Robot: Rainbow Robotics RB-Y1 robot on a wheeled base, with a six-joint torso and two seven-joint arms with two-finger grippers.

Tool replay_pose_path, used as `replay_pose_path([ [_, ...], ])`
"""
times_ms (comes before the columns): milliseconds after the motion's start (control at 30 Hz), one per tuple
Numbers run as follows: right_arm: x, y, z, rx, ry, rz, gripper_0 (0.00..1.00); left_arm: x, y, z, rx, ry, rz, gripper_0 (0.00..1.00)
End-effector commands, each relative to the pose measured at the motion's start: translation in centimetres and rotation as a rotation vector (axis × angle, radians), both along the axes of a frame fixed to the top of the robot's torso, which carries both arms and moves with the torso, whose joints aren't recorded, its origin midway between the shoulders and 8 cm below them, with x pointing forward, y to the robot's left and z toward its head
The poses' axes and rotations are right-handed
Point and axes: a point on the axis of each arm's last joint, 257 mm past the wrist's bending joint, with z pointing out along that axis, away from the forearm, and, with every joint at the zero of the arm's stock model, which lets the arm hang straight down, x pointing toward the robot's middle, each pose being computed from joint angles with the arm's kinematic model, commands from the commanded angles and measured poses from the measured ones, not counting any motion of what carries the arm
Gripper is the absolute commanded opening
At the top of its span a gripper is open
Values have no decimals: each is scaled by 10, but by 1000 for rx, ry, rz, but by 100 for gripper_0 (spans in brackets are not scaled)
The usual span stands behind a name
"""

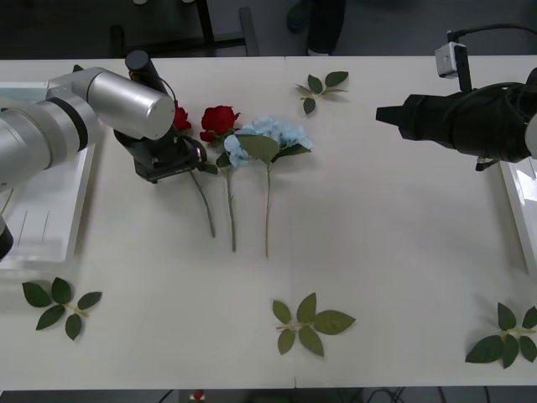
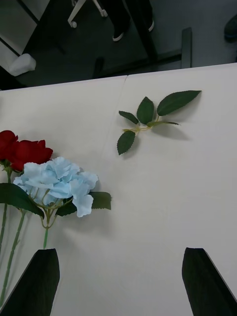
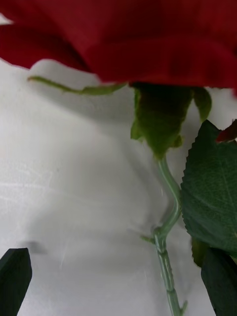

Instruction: Place the red flowers into the right box and the blue flowers into the left box. If a person shows an open palm, hand one flower to the person first, then continue sorting.

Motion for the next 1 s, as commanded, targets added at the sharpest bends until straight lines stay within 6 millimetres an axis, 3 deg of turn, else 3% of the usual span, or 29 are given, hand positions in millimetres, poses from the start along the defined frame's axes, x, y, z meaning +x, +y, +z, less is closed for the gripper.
replay_pose_path([
  [33, 2, 6, 26, -5, -59, 17, 72, 5, 7, -13, 59, -40, 2, 100],
  [300, 3, 6, 27, -5, -62, 16, 72, 2, 5, -30, 92, -57, -12, 100],
  [533, 3, 7, 27, -3, -62, 18, 72, 2, 4, -30, 108, -67, -26, 100],
  [567, 2, 6, 26, -5, -61, 17, 72, 3, 4, -30, 110, -69, -30, 86],
  [633, 2, 7, 27, -3, -62, 18, 72, 3, 5, -30, 118, -71, -34, 20],
  [667, 2, 7, 27, -4, -61, 19, 72, 3, 4, -30, 118, -72, -35, 2],
  [1000, 2, 7, 27, -3, -61, 19, 72, 5, 8, -30, 144, -81, -52, 0],
])
